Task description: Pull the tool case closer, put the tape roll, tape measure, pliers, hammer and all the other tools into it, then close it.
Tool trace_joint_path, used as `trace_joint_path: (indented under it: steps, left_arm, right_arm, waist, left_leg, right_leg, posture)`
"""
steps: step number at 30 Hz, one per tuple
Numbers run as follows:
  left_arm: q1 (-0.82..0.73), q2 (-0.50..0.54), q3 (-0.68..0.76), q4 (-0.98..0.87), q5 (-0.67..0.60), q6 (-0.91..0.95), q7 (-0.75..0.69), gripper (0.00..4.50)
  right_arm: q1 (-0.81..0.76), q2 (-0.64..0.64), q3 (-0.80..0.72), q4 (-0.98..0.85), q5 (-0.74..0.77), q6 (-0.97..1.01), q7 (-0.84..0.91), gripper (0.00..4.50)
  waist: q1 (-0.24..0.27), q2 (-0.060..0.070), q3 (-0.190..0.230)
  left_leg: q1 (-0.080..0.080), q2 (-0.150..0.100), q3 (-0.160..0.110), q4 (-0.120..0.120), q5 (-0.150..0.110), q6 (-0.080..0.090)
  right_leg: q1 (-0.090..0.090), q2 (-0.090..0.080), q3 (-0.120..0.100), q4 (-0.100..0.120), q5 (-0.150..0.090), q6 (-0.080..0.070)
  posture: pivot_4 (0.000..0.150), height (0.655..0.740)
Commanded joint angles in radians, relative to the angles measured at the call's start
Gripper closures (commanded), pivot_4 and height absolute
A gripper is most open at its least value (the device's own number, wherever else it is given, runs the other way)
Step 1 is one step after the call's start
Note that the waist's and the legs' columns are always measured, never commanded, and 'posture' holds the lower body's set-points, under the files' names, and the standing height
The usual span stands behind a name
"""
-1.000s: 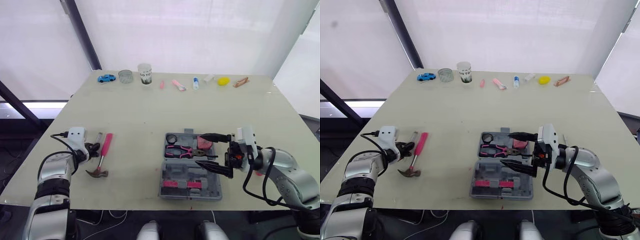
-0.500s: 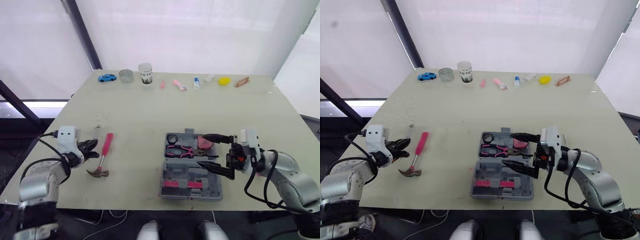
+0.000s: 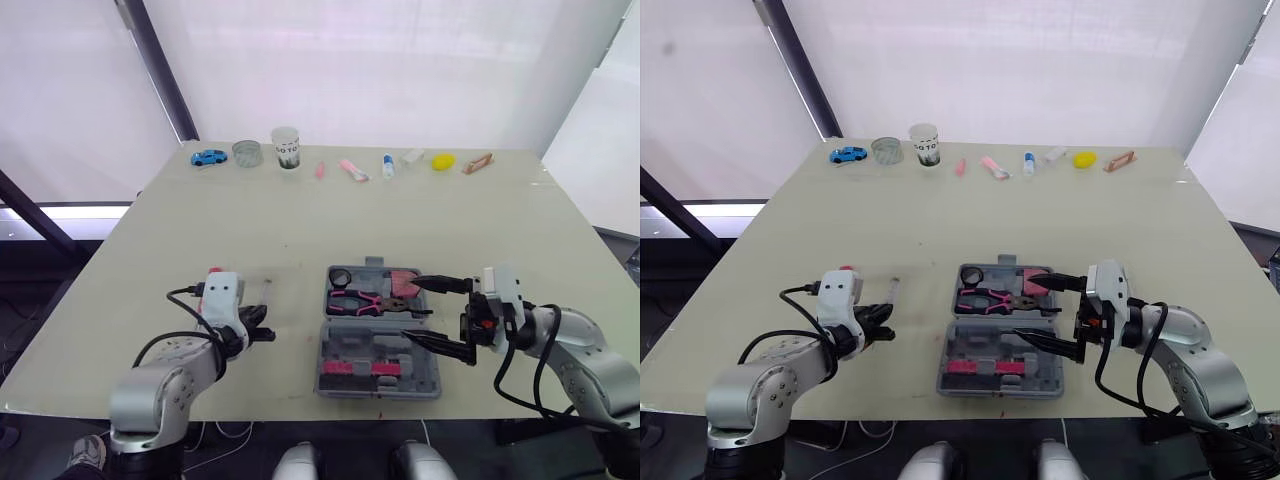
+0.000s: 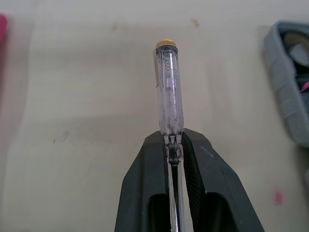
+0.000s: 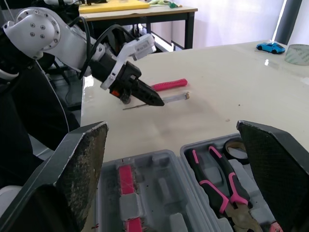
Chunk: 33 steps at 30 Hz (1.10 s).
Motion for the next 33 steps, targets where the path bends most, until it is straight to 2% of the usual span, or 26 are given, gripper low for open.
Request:
trace_joint_path:
  steps: [1,9,12,13,14,17,19,23,26,28,33]
  left_arm:
    - [-0.011,0.0,-0.017,0.016,0.028,-0.04,0.0,4.44]
    - [0.005,-0.02,-0.015,0.067,0.048,-0.053,-0.013,4.44]
    - [0.009,-0.023,-0.008,0.081,0.048,-0.06,-0.021,3.03]
    - [0.011,-0.022,-0.007,0.078,0.05,-0.059,-0.022,2.92]
    - [0.014,-0.021,-0.003,0.07,0.049,-0.055,-0.024,2.28]
    - [0.024,-0.029,0.024,0.034,0.034,-0.046,-0.026,0.83]
    - [0.033,-0.027,0.045,0.0,0.012,-0.024,-0.037,0.07]
    - [0.063,0.039,0.134,-0.136,-0.078,0.076,-0.105,0.07]
    - [0.055,0.074,0.162,-0.165,-0.119,0.116,-0.138,0.07]
    - [0.047,0.136,0.17,-0.173,-0.154,0.13,-0.198,0.07]
    - [0.047,0.459,0.119,-0.109,-0.239,0.072,-0.525,0.07]
  right_arm:
    - [0.009,-0.016,-0.033,-0.033,0.006,-0.02,-0.002,0.0]
    - [0.025,-0.021,-0.044,-0.046,0.007,-0.022,-0.013,0.0]
    - [0.027,-0.02,-0.041,-0.045,0.005,-0.024,-0.015,0.0]
    - [0.025,-0.019,-0.04,-0.042,0.005,-0.024,-0.014,0.0]
    - [0.024,-0.018,-0.04,-0.039,0.004,-0.025,-0.014,0.0]
    - [0.022,-0.016,-0.039,-0.036,0.003,-0.027,-0.015,0.0]
    - [0.022,-0.015,-0.039,-0.035,0.003,-0.028,-0.016,0.0]
    - [0.012,-0.011,-0.042,-0.009,-0.006,-0.043,-0.017,0.0]
    - [0.002,-0.009,-0.04,0.004,-0.009,-0.049,-0.017,0.0]
    - [-0.01,-0.005,-0.035,0.015,-0.013,-0.052,-0.017,0.0]
    - [-0.029,0.01,-0.022,0.037,-0.025,-0.063,-0.014,0.0]
  waist:
    - [0.0,0.0,0.0]
    - [0.001,0.0,0.0]
    - [0.001,0.0,0.0]
    - [0.001,0.0,0.0]
    - [0.001,0.0,0.0]
    - [-0.003,0.0,0.0]
    - [-0.004,0.0,0.0]
    - [-0.003,0.0,0.0]
    - [0.003,0.0,0.0]
    - [0.003,-0.001,0.001]
    - [0.0,0.0,0.002]
  left_leg:
    - [0.0,0.0,0.0,0.0,0.0,0.0]
    - [0.0,0.0,0.0,0.0,0.0,0.0]
    - [0.0,0.0,0.0,0.0,0.0,0.0]
    - [0.0,0.0,0.0,0.0,0.0,0.0]
    - [0.0,0.0,0.0,0.0,0.0,0.0]
    - [0.001,0.0,0.0,0.0,0.0,0.0]
    - [0.001,0.0,0.001,0.0,0.0,0.0]
    - [0.0,0.001,0.001,0.0,0.0,0.0]
    - [0.0,0.001,0.0,0.0,0.0,0.0]
    - [0.0,0.0,0.001,0.0,0.0,0.0]
    - [0.0,0.001,0.001,0.0,0.0,0.0]
  right_leg:
    - [0.0,0.0,0.0,0.0,0.0,0.0]
    - [0.0,-0.001,0.0,-0.001,0.0,0.0]
    - [0.0,0.0,0.0,0.0,0.0,0.0]
    - [0.0,-0.001,0.0,0.0,0.0,0.0]
    - [0.0,-0.001,0.0,0.0,0.0,0.0]
    - [0.0,0.0,0.0,0.0,0.0,0.0]
    - [0.0,0.0,0.001,0.0,0.0,0.0]
    - [0.0,0.0,0.0,0.0,0.0,0.0]
    - [0.0,-0.001,0.0,0.0,0.0,-0.001]
    - [0.0,-0.001,0.0,0.0,-0.002,-0.004]
    - [-0.001,-0.001,0.0,0.0,-0.002,-0.004]
  posture:
    - [0.15,0.74]
    - [0.15,0.74]
    - [0.15,0.74]
    - [0.15,0.74]
    - [0.15,0.74]
    - [0.15,0.74]
    - [0.15,0.74]
    - [0.15,0.74]
    - [0.15,0.74]
    - [0.15,0.74]
    - [0.15,0.74]
